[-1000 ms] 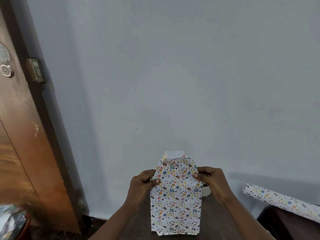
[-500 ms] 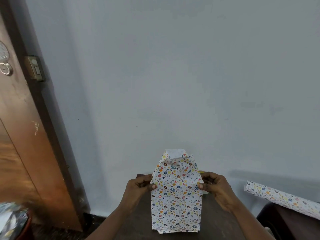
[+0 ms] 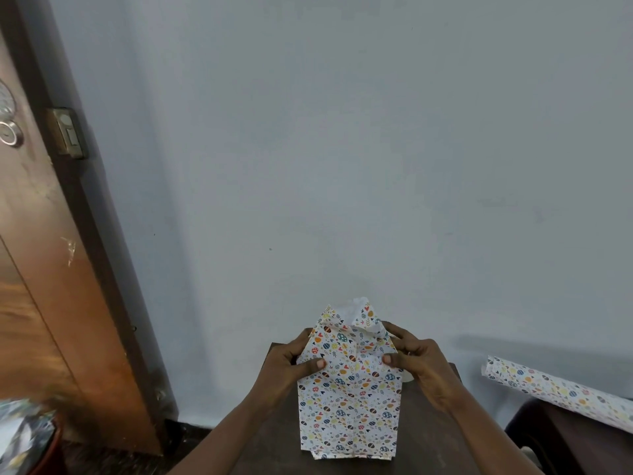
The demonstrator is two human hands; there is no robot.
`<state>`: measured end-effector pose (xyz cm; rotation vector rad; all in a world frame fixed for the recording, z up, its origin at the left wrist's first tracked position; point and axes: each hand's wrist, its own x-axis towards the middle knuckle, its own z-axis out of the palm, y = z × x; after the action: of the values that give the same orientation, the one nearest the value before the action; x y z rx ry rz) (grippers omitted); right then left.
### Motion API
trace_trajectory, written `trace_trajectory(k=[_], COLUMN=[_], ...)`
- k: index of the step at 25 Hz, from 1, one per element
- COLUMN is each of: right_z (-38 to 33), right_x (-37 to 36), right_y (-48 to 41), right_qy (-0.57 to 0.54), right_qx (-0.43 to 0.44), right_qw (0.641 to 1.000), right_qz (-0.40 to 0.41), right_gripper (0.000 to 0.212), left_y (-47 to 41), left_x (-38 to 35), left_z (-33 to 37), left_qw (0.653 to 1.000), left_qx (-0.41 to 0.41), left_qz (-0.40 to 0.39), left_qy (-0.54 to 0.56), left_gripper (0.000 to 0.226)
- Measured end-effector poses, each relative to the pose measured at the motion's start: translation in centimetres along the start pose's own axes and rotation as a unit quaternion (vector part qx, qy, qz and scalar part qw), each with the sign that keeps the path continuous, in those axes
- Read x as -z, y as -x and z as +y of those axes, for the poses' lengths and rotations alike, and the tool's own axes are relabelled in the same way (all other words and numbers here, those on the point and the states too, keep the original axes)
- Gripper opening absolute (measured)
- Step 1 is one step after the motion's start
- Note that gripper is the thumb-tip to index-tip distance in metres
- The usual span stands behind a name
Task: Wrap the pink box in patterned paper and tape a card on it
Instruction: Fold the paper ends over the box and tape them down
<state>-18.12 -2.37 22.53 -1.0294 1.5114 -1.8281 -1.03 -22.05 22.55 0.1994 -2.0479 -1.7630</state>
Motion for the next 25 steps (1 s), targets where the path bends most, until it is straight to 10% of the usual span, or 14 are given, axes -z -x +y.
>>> trace_trajectory(k=[10,14,19,25], right_z=[-1.3,-1.9,-2.6,-3.4], right_x=[-1.7,-1.8,-1.2,-0.9], right_y=[-1.1,-1.2,-1.1,-2.2], right_qy=[0.088,0.044,0.033,0.045], right_qx=[0.003,0.019,-0.001,-0.028], right_qw=[0.996,0.998,0.999,0.999], right_qz=[0.007,0.028,0.019,-0.005], right_gripper=[0.060,0.015,0.048,0.064], left_y=[-0.8,-1.0,-1.5,-2.8], left_x=[-0.2,-0.6,-0.6,0.4], left_z=[0.7,1.6,2.0,4.1], left_qw=[0.991,0.994,0.995,0.993], left_qx=[-0.063,-0.056,-0.037,0.000], left_qz=[0.068,0.093,0.097,-0.016], left_qy=[-0.094,-0.029,-0.006,-0.115], left_gripper=[0.027,0.036,0.058,0.015])
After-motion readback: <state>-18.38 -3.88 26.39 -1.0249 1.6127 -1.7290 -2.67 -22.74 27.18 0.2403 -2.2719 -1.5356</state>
